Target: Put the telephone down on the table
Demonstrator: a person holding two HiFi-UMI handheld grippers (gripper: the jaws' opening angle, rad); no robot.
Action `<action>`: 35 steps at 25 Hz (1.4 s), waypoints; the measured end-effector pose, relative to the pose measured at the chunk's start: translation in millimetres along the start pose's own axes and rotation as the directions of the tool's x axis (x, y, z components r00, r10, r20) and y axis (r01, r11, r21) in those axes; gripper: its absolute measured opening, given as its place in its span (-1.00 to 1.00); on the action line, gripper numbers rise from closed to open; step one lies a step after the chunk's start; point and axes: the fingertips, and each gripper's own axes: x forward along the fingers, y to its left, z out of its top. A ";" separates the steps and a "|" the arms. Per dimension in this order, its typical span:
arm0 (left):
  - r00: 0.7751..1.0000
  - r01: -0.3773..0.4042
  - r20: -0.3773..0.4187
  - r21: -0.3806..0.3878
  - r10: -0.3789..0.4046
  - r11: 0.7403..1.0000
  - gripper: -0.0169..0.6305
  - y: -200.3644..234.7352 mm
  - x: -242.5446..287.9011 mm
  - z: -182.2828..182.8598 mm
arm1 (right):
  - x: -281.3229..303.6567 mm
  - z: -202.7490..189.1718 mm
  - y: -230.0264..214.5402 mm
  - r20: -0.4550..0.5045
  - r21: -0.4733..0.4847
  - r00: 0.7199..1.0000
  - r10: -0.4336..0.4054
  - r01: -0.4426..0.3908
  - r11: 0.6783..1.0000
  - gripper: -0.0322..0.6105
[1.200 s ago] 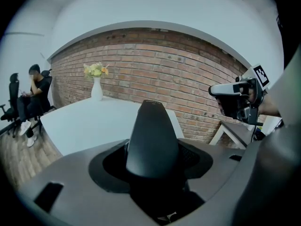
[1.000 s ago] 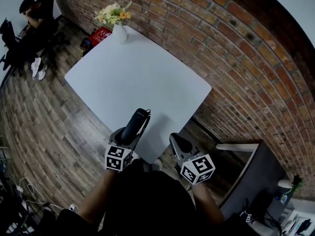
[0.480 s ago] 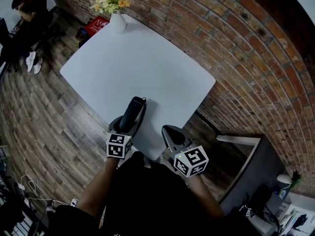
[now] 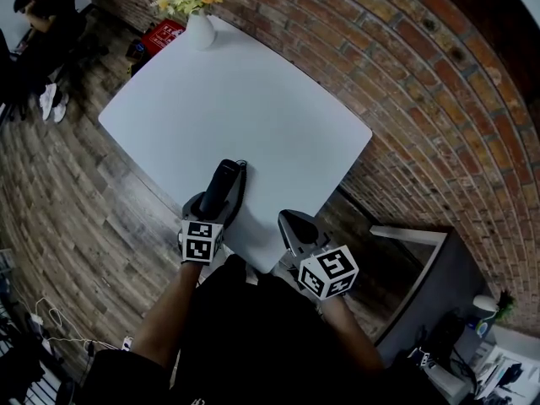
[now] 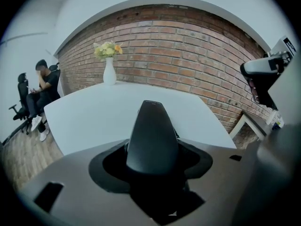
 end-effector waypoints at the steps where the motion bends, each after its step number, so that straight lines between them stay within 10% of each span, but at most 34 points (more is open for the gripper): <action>1: 1.000 -0.002 -0.004 0.003 0.002 1.000 -0.09 1.1 1.0 -1.2 | 0.2 -0.5 -0.9 -0.002 0.001 1.000 -0.002 0.002 1.000 -0.83; 35: 0.993 -0.067 -0.097 -0.011 0.066 0.998 -0.08 -2.4 13.6 -17.0 | -21.7 -11.0 -2.2 -0.023 -0.006 1.000 -0.015 0.015 1.000 -0.83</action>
